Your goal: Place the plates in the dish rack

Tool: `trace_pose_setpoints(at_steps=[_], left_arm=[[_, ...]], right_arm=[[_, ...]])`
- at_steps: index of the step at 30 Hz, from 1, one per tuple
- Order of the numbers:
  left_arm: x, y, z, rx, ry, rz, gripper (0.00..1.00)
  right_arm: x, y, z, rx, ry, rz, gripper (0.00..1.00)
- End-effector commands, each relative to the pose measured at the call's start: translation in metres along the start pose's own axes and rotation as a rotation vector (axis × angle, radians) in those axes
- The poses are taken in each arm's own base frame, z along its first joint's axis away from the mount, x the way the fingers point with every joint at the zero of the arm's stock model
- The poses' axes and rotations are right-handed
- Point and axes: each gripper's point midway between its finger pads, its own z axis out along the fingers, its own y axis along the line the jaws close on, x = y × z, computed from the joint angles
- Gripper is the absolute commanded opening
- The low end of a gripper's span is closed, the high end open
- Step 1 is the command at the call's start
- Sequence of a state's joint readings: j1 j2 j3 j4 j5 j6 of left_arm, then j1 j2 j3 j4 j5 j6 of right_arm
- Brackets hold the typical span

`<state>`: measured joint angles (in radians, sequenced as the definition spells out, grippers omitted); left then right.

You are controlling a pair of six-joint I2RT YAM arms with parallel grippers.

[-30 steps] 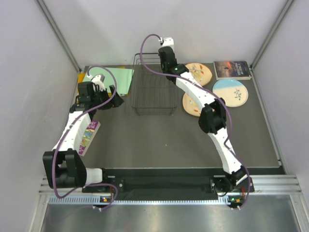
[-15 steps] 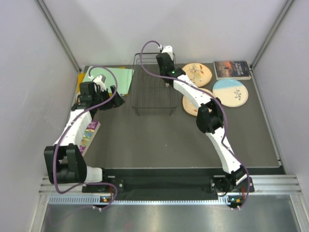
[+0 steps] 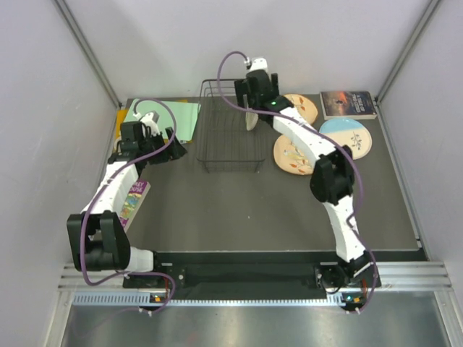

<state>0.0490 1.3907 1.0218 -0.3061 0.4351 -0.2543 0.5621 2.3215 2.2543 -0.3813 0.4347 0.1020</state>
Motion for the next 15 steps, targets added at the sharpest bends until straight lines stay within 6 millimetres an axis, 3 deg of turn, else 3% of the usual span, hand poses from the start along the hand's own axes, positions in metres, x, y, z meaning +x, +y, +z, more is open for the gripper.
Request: trace_pose_setpoints(at_steps=[1,2,3,4,5,6,7,10,12,15], left_arm=[[-0.047,-0.008,-0.014,-0.019,-0.138,0.093,0.85],[-0.052,-0.011,-0.02,-0.02,-0.157,0.107,0.84],[-0.054,-0.014,-0.022,-0.009,-0.161,0.14,0.83],[-0.055,-0.015,-0.024,-0.003,-0.16,0.155,0.83],[-0.059,-0.018,-0.027,0.004,-0.168,0.177,0.83],[-0.061,-0.019,-0.028,0.004,-0.178,0.215,0.83],[-0.065,-0.019,-0.03,0.004,-0.193,0.239,0.82],[-0.08,-0.026,-0.037,0.012,-0.248,0.293,0.8],[-0.089,-0.031,-0.044,0.015,-0.28,0.302,0.79],[-0.092,-0.038,-0.051,0.03,-0.304,0.298,0.79]], right_arm=[[-0.133,-0.083,-0.098,-0.045,-0.264,0.134,1.0],[-0.125,-0.102,-0.111,-0.057,-0.246,0.165,1.0],[-0.118,-0.142,-0.107,-0.028,-0.235,0.196,1.0],[-0.082,-0.141,-0.099,-0.125,-0.152,0.173,0.94],[-0.075,-0.151,-0.107,-0.164,-0.141,0.144,0.88],[-0.051,-0.171,-0.103,-0.166,-0.078,0.105,0.82],[-0.015,-0.168,-0.099,-0.235,-0.008,-0.057,0.6],[0.059,-0.166,-0.095,-0.329,0.18,-0.34,0.2],[0.089,-0.169,-0.087,-0.347,0.26,-0.39,0.05],[0.107,-0.165,-0.075,-0.42,0.291,-0.434,0.02]])
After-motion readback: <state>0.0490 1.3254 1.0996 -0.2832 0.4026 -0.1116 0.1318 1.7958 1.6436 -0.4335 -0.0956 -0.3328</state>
